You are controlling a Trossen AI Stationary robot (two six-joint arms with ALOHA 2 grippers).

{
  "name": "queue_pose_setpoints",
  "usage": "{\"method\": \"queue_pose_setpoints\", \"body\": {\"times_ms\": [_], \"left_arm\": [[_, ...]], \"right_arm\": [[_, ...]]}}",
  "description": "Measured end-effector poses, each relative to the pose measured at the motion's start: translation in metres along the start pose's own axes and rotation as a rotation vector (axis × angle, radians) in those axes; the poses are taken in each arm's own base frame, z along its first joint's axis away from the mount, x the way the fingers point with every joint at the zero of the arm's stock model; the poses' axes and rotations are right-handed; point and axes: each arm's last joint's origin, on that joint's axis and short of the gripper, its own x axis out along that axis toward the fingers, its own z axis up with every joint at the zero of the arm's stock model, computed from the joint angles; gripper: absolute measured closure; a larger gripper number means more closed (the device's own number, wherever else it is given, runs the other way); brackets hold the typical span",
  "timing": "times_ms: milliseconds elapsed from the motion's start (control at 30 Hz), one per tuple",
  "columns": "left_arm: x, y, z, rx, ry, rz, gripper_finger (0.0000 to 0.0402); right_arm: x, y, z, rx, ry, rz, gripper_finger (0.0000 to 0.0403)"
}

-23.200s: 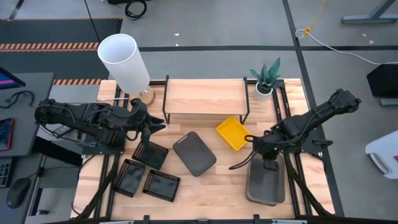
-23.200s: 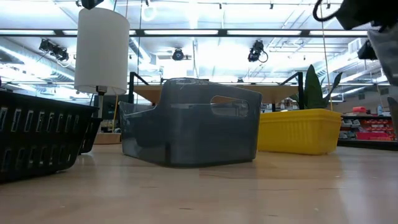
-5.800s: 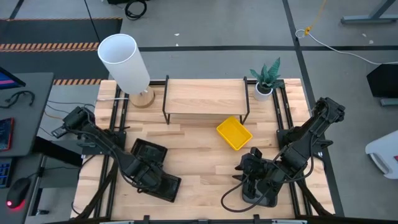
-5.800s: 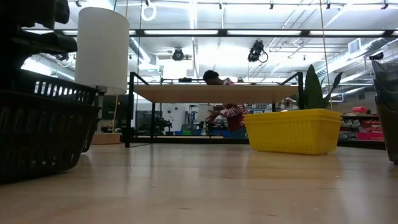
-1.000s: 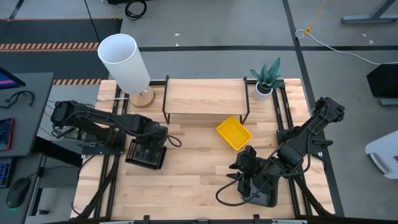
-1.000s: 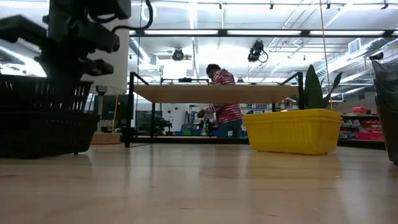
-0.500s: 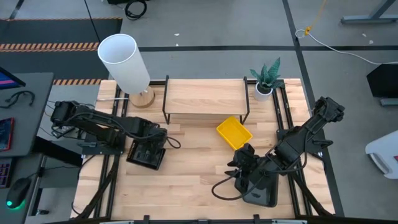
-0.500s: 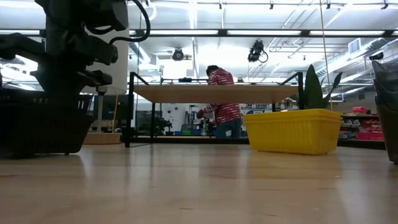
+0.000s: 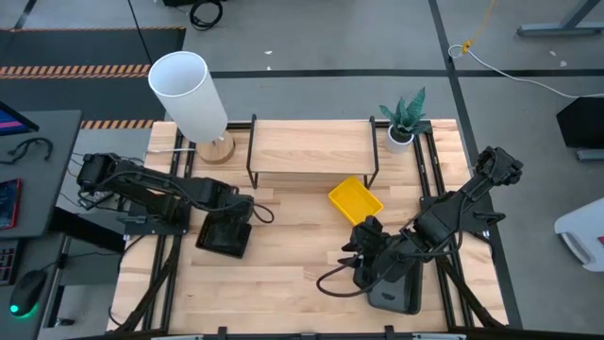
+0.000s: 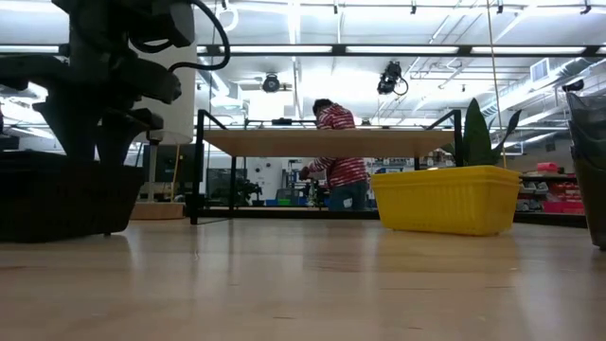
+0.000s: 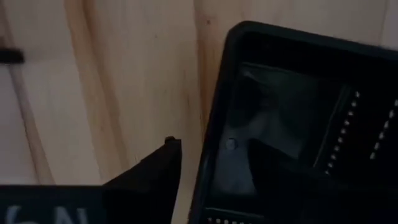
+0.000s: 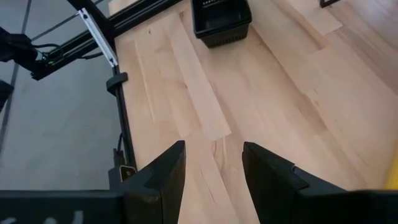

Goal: Stack baskets on shelf by color
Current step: Stack the bottom black bin on top of the top black bin, then put the stacked black bin on the shelf

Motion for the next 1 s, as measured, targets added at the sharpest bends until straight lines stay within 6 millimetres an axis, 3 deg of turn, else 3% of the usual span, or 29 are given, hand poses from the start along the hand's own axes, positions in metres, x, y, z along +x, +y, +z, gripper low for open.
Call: {"method": "queue_pose_setpoints", "body": {"times_ms": [200,533,667,1000], "left_arm": [[0.000,-0.001,0.000,-0.226,0.007,-0.021,0.0200],[-0.002,-0.005,-0.004,-0.440,0.076,-0.151,0.0233],[-0.008,-0.006,-0.002,-0.456,0.070,-0.136,0.0244],[-0.046,-0.004,0.025,-0.427,-0.101,-0.067,0.0259]], "right_arm": [[0.000,0.002,0.001,0.001,-0.007,0.022,0.0239],[-0.001,0.006,0.003,-0.037,-0.032,0.053,0.0239],[-0.001,0.006,0.003,-0.047,-0.031,0.055,0.0239],[-0.001,0.007,0.003,-0.050,-0.021,0.074,0.0239]]}}
